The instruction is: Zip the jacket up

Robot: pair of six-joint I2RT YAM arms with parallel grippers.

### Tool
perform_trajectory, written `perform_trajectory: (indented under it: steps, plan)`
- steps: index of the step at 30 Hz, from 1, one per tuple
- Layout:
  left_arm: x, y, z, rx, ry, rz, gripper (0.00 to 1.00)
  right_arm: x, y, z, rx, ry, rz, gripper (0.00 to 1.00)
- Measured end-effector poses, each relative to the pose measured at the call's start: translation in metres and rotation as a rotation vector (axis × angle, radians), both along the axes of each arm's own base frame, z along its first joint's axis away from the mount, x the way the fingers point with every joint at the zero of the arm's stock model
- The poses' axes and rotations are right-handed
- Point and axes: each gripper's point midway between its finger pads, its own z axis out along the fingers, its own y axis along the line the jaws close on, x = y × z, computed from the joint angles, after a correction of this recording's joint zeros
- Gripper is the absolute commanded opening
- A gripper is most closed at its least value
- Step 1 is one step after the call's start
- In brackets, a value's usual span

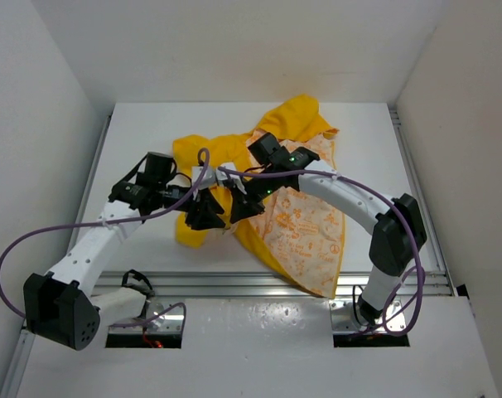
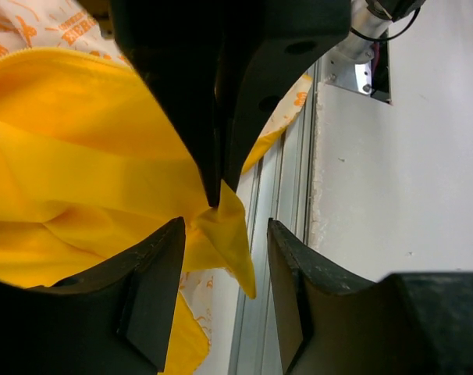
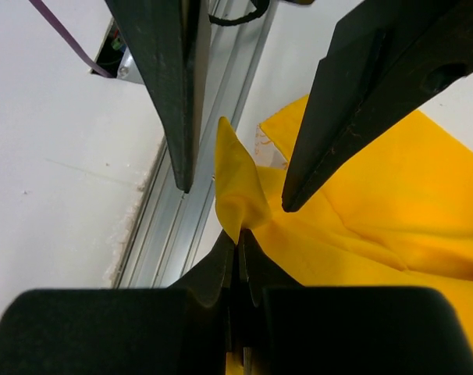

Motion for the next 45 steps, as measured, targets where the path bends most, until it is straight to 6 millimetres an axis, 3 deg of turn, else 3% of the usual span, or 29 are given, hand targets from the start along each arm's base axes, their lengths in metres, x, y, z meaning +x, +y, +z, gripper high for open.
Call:
perform_trajectory:
  steps: [9,16,29,41,45]
  plan:
    - [0.006,0.016,-0.020,0.009,0.062,0.077,0.53,0.005,0.009,0.012,0.030,0.019,-0.035,0.00]
    - [0.011,0.020,-0.009,-0.015,0.026,0.109,0.47,0.004,0.009,0.013,0.027,0.035,-0.044,0.00]
    - [0.006,0.015,-0.003,-0.050,0.026,0.077,0.49,0.008,0.013,0.019,0.031,0.046,-0.059,0.00]
    - [0.007,0.012,-0.009,-0.040,0.043,0.065,0.25,0.011,0.017,0.018,0.016,0.067,-0.063,0.00]
    - [0.008,0.011,-0.011,-0.034,0.040,0.062,0.04,0.011,0.017,0.018,0.007,0.076,-0.063,0.02]
